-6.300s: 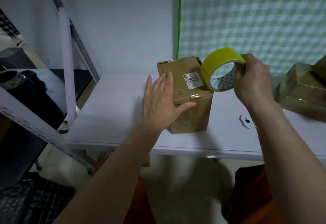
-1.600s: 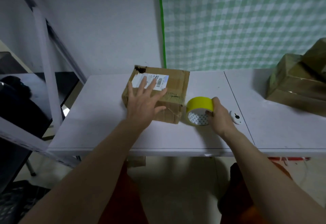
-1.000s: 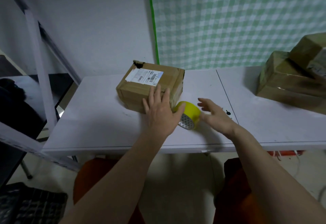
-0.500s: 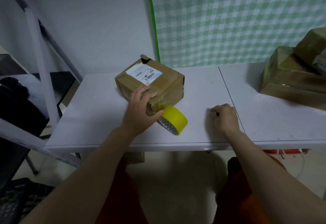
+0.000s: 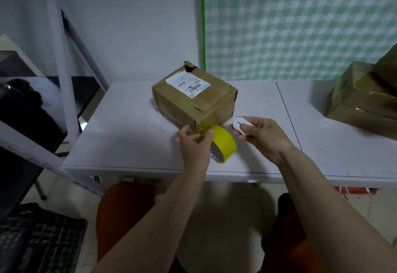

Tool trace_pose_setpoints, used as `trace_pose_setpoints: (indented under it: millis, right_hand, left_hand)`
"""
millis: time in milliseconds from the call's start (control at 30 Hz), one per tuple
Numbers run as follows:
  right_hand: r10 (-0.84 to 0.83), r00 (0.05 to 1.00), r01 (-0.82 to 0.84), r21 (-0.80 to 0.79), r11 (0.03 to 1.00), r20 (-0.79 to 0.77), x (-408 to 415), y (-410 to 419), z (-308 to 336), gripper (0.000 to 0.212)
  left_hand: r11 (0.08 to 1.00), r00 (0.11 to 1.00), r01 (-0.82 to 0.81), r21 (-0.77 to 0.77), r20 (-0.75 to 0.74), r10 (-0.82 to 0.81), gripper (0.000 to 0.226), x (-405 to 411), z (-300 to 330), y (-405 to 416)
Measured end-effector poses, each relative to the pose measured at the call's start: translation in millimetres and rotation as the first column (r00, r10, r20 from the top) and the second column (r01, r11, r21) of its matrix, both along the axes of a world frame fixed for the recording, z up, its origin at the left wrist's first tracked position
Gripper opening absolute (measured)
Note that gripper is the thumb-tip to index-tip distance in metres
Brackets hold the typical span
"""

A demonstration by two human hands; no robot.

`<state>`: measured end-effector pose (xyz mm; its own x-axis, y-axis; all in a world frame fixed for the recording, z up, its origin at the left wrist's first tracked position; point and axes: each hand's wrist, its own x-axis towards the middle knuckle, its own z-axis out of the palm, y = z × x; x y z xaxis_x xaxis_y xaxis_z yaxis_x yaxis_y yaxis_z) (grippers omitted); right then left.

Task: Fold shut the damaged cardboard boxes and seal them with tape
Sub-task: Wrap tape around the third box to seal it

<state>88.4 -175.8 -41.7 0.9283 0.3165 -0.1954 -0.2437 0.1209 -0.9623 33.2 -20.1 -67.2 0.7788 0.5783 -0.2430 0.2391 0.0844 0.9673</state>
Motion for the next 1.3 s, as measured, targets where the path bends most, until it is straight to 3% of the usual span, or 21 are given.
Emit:
trace_pose_setpoints:
  millis: [267,367,467,700,733,833,1000,1133,1300]
  right_hand:
    - [0.002,0.917,0.129,-0.302,0.944,0.399,1,30,11,0.010]
    - [0.181,0.788,0.209,-0.533,0.820,0.588,2,29,7,0.008]
    - [0.322,0.595,0.278,-0.564,0.777,0.736,4,28,9,0.012]
    - [0.515,0.402,0.244,-0.631,0.736,0.757,5,36,10,0.011]
    - [0.505,0.408,0.277,-0.631,0.725,0.760,11,30,5,0.010]
    - [0.288,0.629,0.408,-0.623,0.668,0.722,26,-1,-10,0.018]
    - [0.123,0.813,0.356,-0.653,0.668,0.569,29,-11,-29,0.015]
    - [0.128,0.869,0.321,-0.741,0.590,0.478,28,-16,-44,0.016]
    - [0.075,0.915,0.258,-0.720,0.644,0.396,21,-17,-57,0.022]
  left_hand:
    - [0.875,0.986,-0.168,-0.454,-0.057,0.159,0.058,15,4,-13]
    - [0.871,0.974,-0.227,-0.437,-0.125,0.191,0.046,15,-1,-15]
    - [0.861,0.979,-0.197,-0.468,-0.132,0.153,0.033,13,4,-18]
    - [0.842,0.987,-0.140,-0.521,-0.139,0.077,0.026,11,19,-15]
    - [0.835,0.987,-0.134,-0.534,-0.146,0.065,0.028,10,21,-16]
    - [0.845,0.987,-0.113,-0.522,-0.159,0.034,0.030,9,21,-16]
    - [0.863,0.987,-0.061,-0.502,-0.160,-0.023,0.023,14,22,-8]
    - [0.881,0.985,0.002,-0.473,-0.149,-0.082,0.010,13,22,-3]
    - [0.906,0.982,0.044,-0.421,-0.147,-0.116,0.010,14,18,1]
